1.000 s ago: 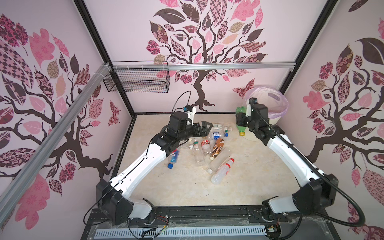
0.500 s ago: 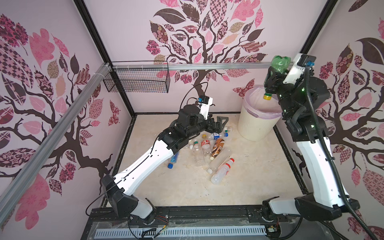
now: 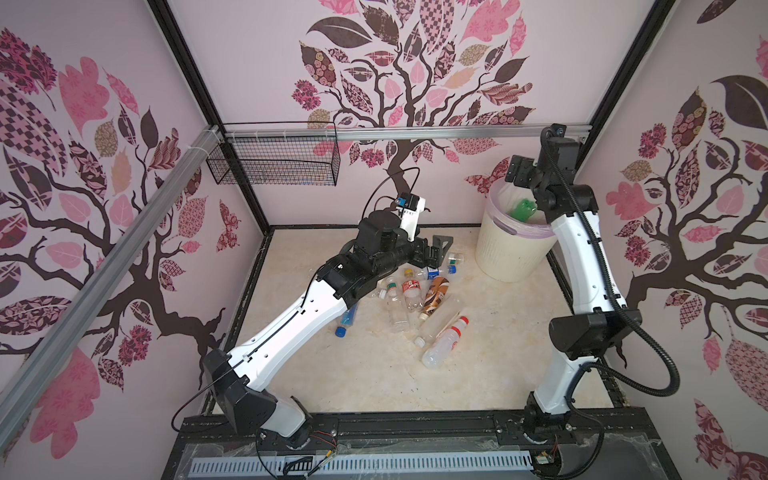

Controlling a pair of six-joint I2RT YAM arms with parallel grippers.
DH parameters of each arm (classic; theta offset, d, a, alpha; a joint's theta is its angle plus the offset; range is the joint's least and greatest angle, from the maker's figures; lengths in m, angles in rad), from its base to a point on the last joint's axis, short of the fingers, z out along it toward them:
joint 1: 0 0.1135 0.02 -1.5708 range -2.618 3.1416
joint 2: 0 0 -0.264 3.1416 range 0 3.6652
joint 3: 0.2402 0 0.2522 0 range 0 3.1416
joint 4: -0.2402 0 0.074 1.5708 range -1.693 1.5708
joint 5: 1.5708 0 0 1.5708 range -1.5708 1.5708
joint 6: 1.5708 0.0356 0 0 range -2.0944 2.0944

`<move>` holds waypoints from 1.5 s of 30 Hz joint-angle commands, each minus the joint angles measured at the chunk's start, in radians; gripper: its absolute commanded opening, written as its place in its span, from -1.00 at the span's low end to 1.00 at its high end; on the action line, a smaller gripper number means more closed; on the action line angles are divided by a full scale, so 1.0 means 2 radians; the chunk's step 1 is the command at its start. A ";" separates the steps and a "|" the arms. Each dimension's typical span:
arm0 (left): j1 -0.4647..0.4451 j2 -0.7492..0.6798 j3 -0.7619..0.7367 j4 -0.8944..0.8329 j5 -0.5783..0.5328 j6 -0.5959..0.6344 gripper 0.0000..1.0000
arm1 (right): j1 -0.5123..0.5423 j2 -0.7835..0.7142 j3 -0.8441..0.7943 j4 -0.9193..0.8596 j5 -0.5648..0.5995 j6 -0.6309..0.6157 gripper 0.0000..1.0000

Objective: Throw the plastic bottles in the bin
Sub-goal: 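Open the right gripper to drop the green bottle into the bin, then grasp the blue-label water bottle with the left gripper while the right returns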

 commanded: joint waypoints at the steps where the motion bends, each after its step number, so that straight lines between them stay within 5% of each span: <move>1: 0.001 0.009 0.022 -0.035 -0.040 -0.001 0.97 | 0.017 -0.046 0.006 0.005 0.002 -0.011 0.99; 13: 0.026 -0.004 0.001 -0.208 -0.203 -0.015 0.97 | 0.150 -0.161 -0.293 0.101 0.008 -0.016 0.99; 20: 0.161 -0.007 -0.064 -0.270 -0.163 -0.103 0.96 | 0.232 -0.176 -0.420 0.134 0.010 -0.004 0.99; 28: 0.324 0.020 -0.120 -0.288 -0.110 -0.187 0.97 | 0.320 -0.130 -0.437 0.140 0.031 -0.010 0.99; 35: 0.361 0.062 -0.141 -0.211 -0.077 -0.181 0.96 | 0.340 -0.114 -0.448 0.172 0.047 0.029 0.99; 43: 0.371 0.174 -0.079 -0.221 -0.072 -0.180 0.97 | 0.341 -0.134 -0.484 0.213 -0.063 0.011 0.99; 45: 0.380 0.186 -0.081 -0.200 -0.036 -0.185 0.96 | 0.340 -0.137 -0.486 0.215 -0.079 0.009 0.99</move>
